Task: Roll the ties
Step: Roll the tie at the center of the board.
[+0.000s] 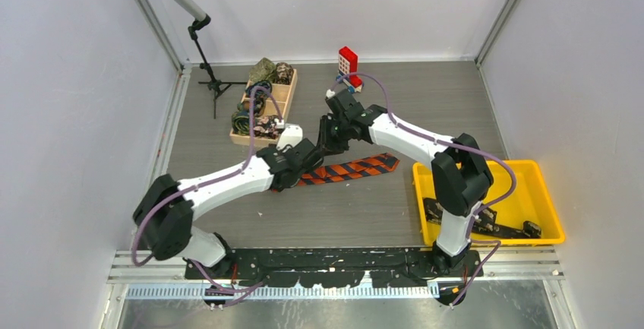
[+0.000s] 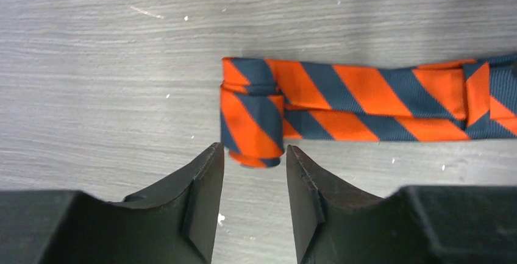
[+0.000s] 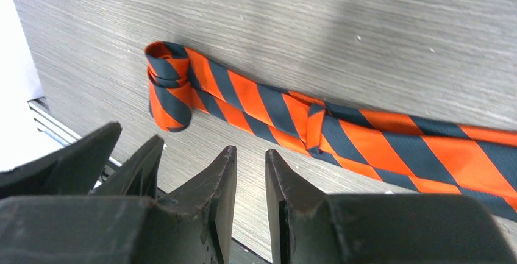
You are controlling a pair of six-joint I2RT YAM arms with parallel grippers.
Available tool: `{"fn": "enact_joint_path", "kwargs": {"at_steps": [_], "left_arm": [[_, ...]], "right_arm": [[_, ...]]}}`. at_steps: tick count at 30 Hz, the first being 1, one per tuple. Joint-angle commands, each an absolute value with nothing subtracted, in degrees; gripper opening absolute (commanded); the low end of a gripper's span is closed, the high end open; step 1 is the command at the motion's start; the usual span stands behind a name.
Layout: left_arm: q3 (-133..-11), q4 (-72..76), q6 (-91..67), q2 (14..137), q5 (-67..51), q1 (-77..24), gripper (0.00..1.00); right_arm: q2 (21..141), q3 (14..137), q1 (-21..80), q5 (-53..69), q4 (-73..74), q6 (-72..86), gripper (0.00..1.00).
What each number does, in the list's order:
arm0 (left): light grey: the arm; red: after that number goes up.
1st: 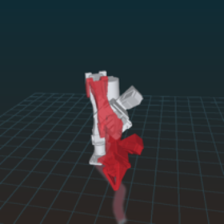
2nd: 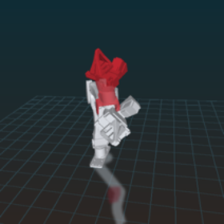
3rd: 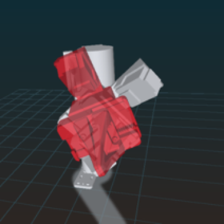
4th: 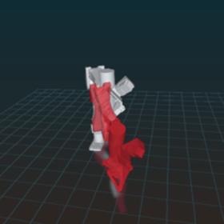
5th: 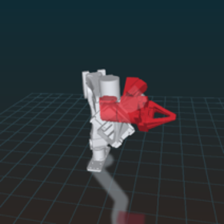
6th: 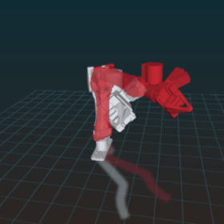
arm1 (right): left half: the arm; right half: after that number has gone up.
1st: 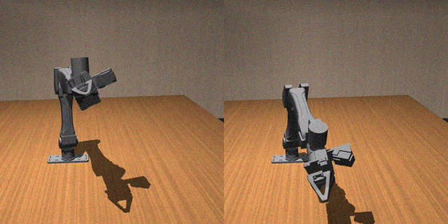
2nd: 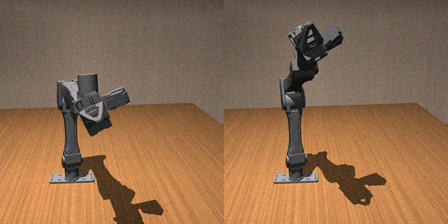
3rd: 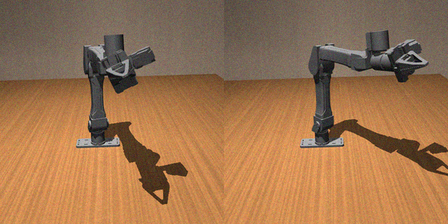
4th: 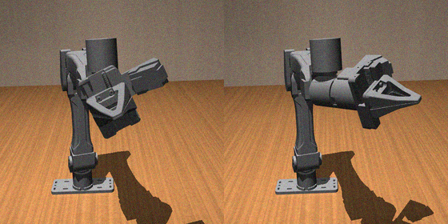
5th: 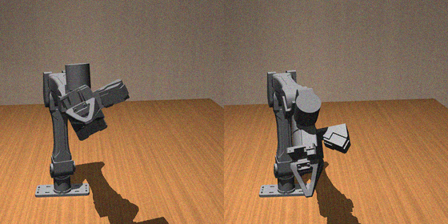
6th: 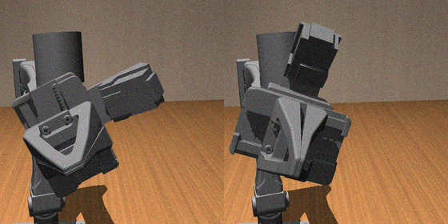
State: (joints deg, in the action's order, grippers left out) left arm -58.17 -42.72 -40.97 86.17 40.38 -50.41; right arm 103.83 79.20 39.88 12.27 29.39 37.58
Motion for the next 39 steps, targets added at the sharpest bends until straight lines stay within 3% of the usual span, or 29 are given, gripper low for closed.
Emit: {"fn": "enact_joint_path", "kwargs": {"at_steps": [1,15,25,39], "left_arm": [[-53.3,-46.3,-45.0,77.2,38.3,-50.6,0.41],[-31.5,-36.4,-63.2,56.7,26.5,-48.7,0.11],[-22.3,-28.7,-71.9,49.5,23.3,-43.5,0.07],[-19.1,-20.9,-73.9,49.6,22.2,-41.6,0.05]], "right_arm": [[106.9,85.3,40.1,15.6,29.6,36.7,0.29],[125.8,106.2,43.1,25.8,29.6,34.5,0.17],[135.6,116.1,44.6,27.2,29.1,35.5,0.11],[140.7,115.7,46.7,30.2,22.2,39.5,0.11]]}}
